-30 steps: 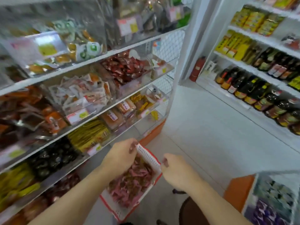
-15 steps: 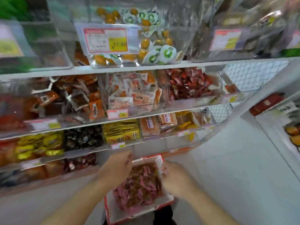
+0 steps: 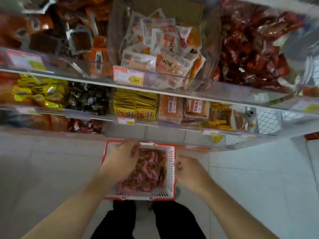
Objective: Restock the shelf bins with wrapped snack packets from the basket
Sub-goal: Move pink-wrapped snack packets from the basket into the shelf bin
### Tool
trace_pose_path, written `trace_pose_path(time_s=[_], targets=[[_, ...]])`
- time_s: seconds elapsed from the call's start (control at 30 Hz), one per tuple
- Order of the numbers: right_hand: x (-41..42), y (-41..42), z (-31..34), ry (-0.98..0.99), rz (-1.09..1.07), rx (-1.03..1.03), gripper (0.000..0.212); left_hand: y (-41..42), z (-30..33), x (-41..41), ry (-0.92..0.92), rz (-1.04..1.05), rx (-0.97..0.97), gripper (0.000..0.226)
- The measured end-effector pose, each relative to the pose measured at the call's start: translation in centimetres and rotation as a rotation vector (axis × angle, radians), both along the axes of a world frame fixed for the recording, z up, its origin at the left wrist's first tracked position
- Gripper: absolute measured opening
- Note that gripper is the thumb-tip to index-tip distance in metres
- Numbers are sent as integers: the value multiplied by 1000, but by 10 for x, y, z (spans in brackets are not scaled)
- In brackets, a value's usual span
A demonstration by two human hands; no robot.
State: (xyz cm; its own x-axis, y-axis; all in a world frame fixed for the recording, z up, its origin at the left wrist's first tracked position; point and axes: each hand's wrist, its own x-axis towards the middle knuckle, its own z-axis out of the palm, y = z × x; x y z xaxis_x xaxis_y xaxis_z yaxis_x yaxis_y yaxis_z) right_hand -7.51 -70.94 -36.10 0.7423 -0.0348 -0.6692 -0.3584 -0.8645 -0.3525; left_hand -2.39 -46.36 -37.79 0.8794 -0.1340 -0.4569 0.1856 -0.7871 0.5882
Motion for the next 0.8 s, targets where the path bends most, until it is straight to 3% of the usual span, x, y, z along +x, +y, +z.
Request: trace_pose_path(time_s=[0.2,0.43,0.63,0.8], targets=[[-27,21,-77,54,-8,-32,9,6,-83,-17,-29,-82,49,28],[-24,39,-237,67,122,56,19,6,-226,-36,-3,25,65,41],[-25,53,-335,-113,257,107,21,9,-331,-61,-109,44,100,39],[-54,53,-352,-243,238,80,20,3,-355,-108,-304,85,45,35]])
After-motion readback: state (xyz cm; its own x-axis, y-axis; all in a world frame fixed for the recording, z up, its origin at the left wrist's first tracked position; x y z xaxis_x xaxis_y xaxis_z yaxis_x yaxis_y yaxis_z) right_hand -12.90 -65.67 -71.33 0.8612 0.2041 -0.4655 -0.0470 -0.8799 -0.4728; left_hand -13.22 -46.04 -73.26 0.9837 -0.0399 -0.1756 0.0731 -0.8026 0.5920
